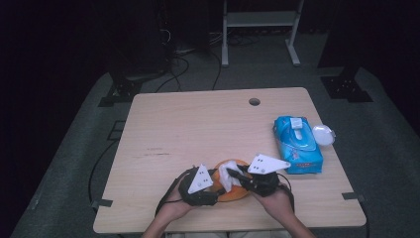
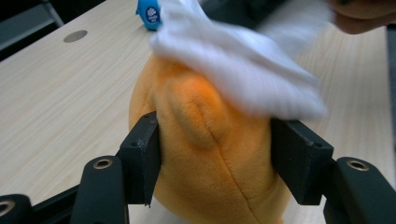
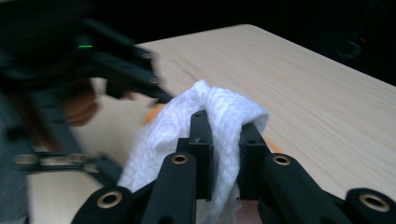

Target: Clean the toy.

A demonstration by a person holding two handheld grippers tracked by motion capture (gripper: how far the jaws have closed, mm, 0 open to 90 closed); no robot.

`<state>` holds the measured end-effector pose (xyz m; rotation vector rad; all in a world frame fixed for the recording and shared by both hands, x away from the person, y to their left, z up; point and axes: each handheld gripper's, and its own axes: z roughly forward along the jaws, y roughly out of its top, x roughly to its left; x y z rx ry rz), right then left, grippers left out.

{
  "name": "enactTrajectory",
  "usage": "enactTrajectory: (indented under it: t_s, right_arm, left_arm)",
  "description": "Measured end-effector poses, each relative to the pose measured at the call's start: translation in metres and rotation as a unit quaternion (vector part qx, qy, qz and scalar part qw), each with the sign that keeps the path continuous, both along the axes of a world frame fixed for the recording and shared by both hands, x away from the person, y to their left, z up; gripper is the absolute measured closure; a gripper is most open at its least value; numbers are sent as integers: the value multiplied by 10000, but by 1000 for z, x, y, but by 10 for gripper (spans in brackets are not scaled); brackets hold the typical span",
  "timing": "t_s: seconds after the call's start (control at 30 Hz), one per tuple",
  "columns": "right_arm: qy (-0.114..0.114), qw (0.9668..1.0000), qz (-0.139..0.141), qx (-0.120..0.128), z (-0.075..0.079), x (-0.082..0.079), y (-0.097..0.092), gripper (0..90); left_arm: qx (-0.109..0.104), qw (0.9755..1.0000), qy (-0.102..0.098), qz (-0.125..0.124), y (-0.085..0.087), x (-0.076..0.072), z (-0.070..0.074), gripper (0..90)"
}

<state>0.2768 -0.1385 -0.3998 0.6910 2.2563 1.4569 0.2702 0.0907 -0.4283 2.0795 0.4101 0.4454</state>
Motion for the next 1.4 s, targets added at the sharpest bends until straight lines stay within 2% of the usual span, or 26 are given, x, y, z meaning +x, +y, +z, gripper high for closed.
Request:
enactTrajectory:
  t_s: [0.07, 0.13, 0.2, 0.23, 0.3, 0.37, 0.43, 0.47, 0.53, 0.6, 0.67, 0.7, 0.83, 0.93, 1.0, 1.13, 1.17, 1.23, 1.33, 1.4]
  right_arm:
    - [103, 9997, -180, 83, 0, 3, -7, 793]
    - [92, 9998, -148, 120, 0, 2, -7, 793]
    - [48, 9997, 179, 182, 0, -3, 0, 792]
    - [-112, 9993, 348, 0, 1, -9, 12, 792]
    - [-161, 9992, 356, -91, 2, -10, 15, 792]
    - [-32, 9999, 143, -65, 3, -2, 5, 793]
    - [-15, 9999, -147, -42, 0, 4, -6, 796]
    - [20, 9998, -204, -2, -1, 7, -11, 796]
    - [0, 9999, -163, 42, -1, 5, -11, 796]
    - [-53, 10000, 40, 19, -1, 0, -4, 795]
    - [-105, 9999, 76, -101, -2, -1, 0, 796]
    - [-51, 9999, 63, -81, -2, 1, -1, 796]
    - [55, 9997, -206, -80, -7, 9, -18, 797]
    - [264, 9986, -457, -68, -15, 16, -34, 798]
    - [250, 9982, -519, -149, -16, 18, -39, 797]
    - [164, 9990, -405, -92, -12, 13, -34, 797]
    - [116, 9996, -252, -28, -10, 8, -27, 797]
    - [48, 9999, -143, -52, -10, 6, -23, 796]
    - [105, 9998, -158, -40, -11, 7, -25, 796]
    - [168, 9993, -287, -150, -15, 9, -30, 797]
  left_arm:
    - [-40, 10000, 53, -32, -1, 0, 0, 381]
    - [-15, 10000, 38, -64, -3, -1, 0, 381]
    - [75, 9999, -27, -131, -6, -3, 0, 382]
    - [134, 9998, -62, -133, -6, -4, 0, 382]
    - [92, 9999, -41, -130, -4, -3, -1, 382]
    - [32, 9999, -5, -130, -2, -2, -2, 387]
    - [6, 9999, -13, -118, -2, -1, -3, 388]
    - [6, 9999, -13, -118, -2, -1, -3, 387]
    - [29, 9999, -35, -138, -4, -2, -2, 385]
    - [81, 9999, -45, -128, -3, -2, -3, 385]
    - [49, 9999, -6, -94, 0, -1, -4, 385]
    - [-8, 10000, 30, -75, 1, 0, -4, 385]
    - [-86, 9999, 94, -28, 4, 3, -6, 386]
    - [-58, 9999, 108, -33, 6, 3, -6, 385]
    - [-58, 9999, 90, -39, 4, 1, -6, 382]
    - [-25, 10000, 61, -38, 3, -1, -6, 383]
    - [-3, 10000, 64, -28, 3, 0, -7, 384]
    - [-20, 10000, 87, -18, 6, 1, -7, 385]
    - [-50, 9999, 92, -35, 7, 1, -7, 385]
    - [-29, 9999, 92, -31, 8, 0, -7, 384]
